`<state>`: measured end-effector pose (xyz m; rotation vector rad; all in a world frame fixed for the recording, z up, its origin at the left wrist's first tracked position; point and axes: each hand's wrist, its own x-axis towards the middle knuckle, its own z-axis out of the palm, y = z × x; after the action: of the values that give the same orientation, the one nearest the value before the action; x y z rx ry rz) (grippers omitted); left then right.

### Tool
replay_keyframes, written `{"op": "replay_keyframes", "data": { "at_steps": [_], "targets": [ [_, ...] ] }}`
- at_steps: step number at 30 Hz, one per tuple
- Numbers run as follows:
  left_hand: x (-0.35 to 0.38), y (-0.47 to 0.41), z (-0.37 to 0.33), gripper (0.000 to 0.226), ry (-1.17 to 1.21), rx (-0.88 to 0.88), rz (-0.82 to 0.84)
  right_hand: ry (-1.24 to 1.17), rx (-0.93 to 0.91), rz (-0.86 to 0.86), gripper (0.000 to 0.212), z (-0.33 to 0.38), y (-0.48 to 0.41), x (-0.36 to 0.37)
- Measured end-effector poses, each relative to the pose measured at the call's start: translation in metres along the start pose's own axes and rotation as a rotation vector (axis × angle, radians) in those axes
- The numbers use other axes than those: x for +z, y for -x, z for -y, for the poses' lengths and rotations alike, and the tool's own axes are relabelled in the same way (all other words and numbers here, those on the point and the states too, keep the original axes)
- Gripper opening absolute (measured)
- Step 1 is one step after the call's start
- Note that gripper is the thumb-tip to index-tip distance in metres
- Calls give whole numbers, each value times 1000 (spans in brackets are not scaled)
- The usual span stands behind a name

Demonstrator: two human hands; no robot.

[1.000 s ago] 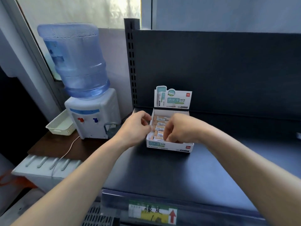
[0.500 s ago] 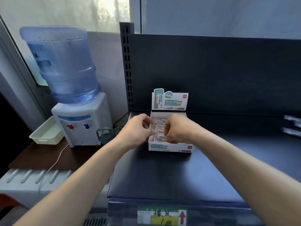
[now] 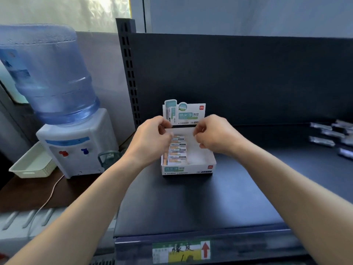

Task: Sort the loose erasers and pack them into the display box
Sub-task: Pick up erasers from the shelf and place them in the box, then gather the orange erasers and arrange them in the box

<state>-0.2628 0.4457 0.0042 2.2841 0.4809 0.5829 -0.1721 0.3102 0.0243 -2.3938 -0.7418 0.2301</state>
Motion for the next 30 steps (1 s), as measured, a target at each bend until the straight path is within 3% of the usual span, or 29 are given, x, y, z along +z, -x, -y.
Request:
{"op": "replay_keyframes", "data": {
  "at_steps": [6,15,23,30],
  "targets": [
    [46,-1,-69,13,55,213,127,59,5,-195,18,-51,26,-59],
    [169,14,-199,11,94,421,359,121,190,-397,16,-187,83,-166],
    [288,20,-295,10,44,434,430,137,310,-446,16,-313,117,-261],
    [329,5,-312,9,-17,369,431,120,341,-448,16,-361,102,-286]
  ]
}}
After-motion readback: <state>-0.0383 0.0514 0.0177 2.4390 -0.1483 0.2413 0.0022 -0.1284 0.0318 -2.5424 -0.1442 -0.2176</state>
